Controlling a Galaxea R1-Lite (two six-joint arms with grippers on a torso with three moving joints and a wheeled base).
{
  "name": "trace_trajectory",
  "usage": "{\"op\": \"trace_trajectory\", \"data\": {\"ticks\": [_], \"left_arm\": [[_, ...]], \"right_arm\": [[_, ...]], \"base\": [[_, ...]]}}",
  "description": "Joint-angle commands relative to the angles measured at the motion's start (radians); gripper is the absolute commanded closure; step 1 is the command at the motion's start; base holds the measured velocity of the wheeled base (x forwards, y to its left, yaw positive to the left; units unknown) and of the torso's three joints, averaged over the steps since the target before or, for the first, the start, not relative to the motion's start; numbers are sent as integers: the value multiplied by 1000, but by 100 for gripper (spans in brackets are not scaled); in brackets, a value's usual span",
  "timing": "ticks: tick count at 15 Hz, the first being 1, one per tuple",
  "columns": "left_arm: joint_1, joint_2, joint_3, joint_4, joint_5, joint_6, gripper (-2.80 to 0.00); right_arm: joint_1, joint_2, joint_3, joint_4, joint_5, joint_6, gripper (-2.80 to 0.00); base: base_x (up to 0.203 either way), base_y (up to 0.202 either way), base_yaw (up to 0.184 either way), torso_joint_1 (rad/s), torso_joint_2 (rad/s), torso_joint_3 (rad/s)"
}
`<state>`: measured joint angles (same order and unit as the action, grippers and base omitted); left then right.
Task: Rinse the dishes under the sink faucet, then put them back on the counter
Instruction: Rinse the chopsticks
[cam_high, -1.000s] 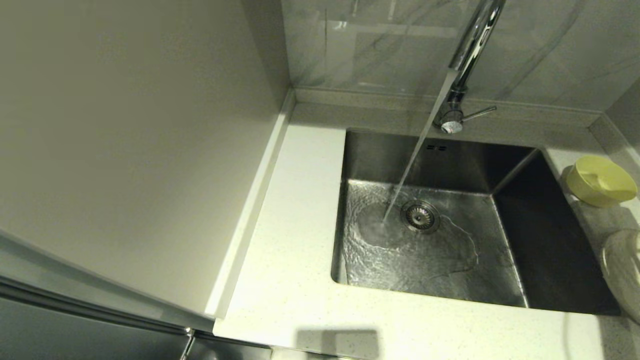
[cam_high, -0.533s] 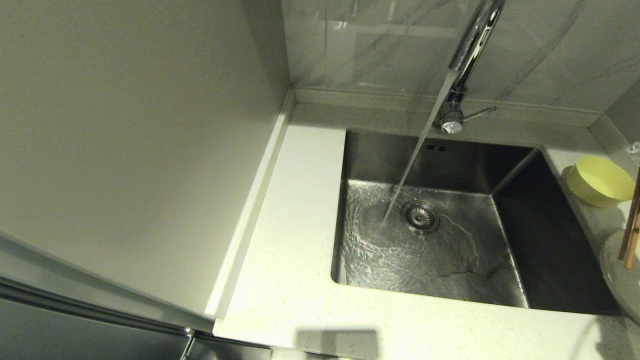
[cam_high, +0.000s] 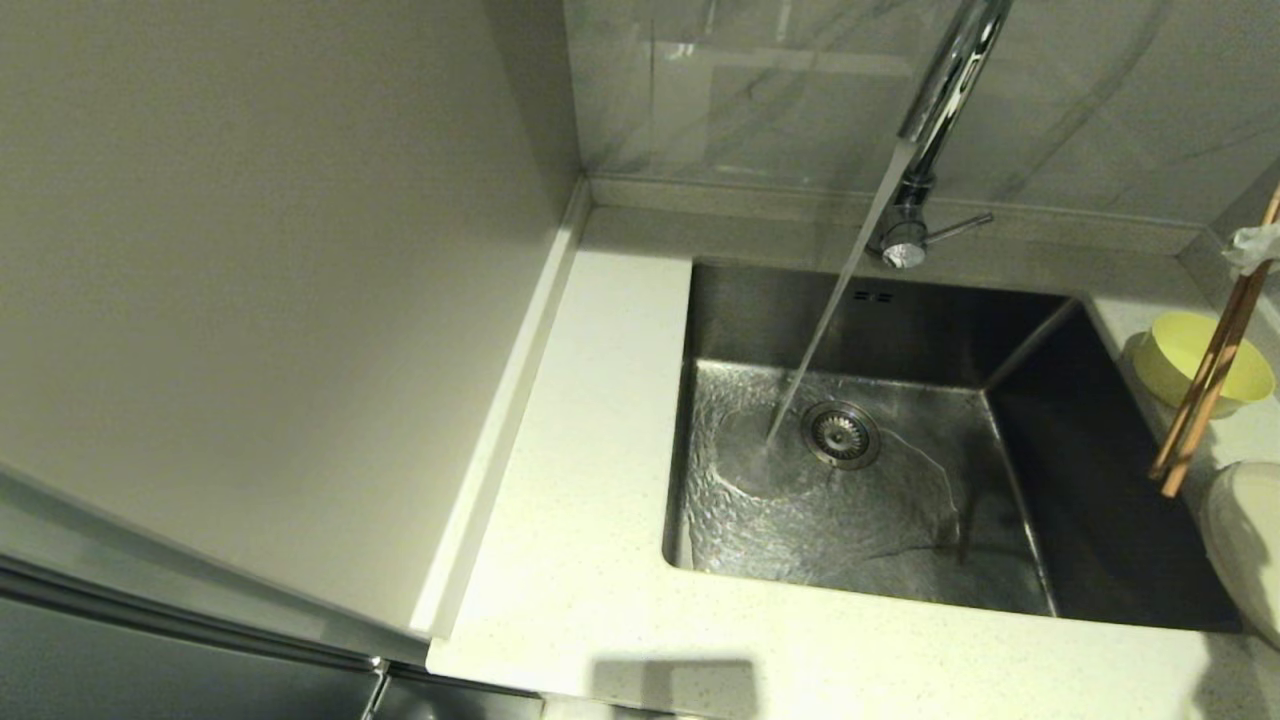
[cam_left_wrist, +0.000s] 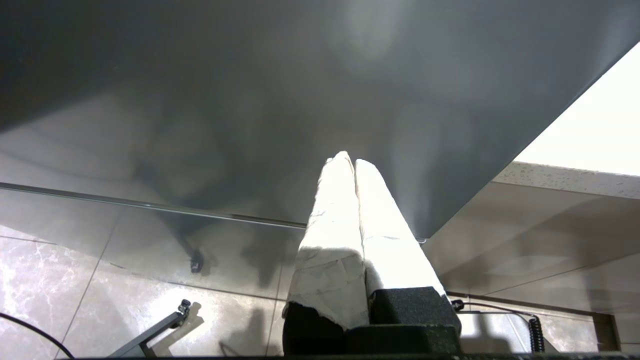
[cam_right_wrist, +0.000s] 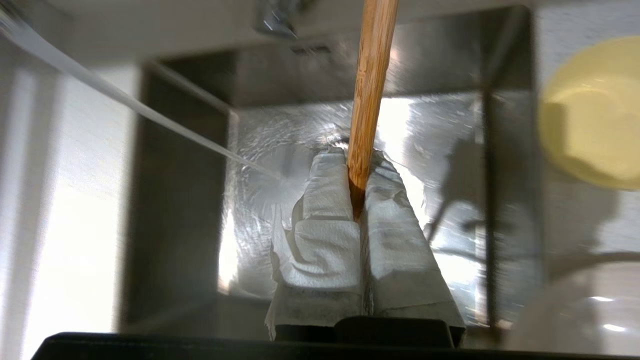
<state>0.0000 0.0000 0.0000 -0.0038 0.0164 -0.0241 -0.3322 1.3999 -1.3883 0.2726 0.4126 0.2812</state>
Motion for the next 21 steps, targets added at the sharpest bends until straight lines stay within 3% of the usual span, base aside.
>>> {"op": "trace_trajectory", "data": {"ticks": [1,4,6,9,12,15,21], "left_arm": [[0,-2,0,-1,0,0,0],[0,-2,0,-1,0,0,0],[0,-2,0,-1,0,0,0],[0,-2,0,0,0,0,0],[0,-2,0,-1,0,0,0],[0,-2,0,-1,0,0,0],[0,-2,0,-1,0,0,0]], "right_arm": [[32,23,-52,1,-2,125,0],[113,81,-174,2,-94,417,0],[150,150,-253,2,-197,527,0],[163,252,-307,-31,-341,571,0],[226,333,-311,-185,-538,629,0],[257,361,-339,-224,-570,706,0],[353,378,-342,-246,-598,765,0]], "base": [[0,0,0,0,0,0],[0,0,0,0,0,0],[0,0,0,0,0,0],[0,0,0,0,0,0],[0,0,0,0,0,0],[0,0,0,0,0,0],[0,0,0,0,0,0]]}}
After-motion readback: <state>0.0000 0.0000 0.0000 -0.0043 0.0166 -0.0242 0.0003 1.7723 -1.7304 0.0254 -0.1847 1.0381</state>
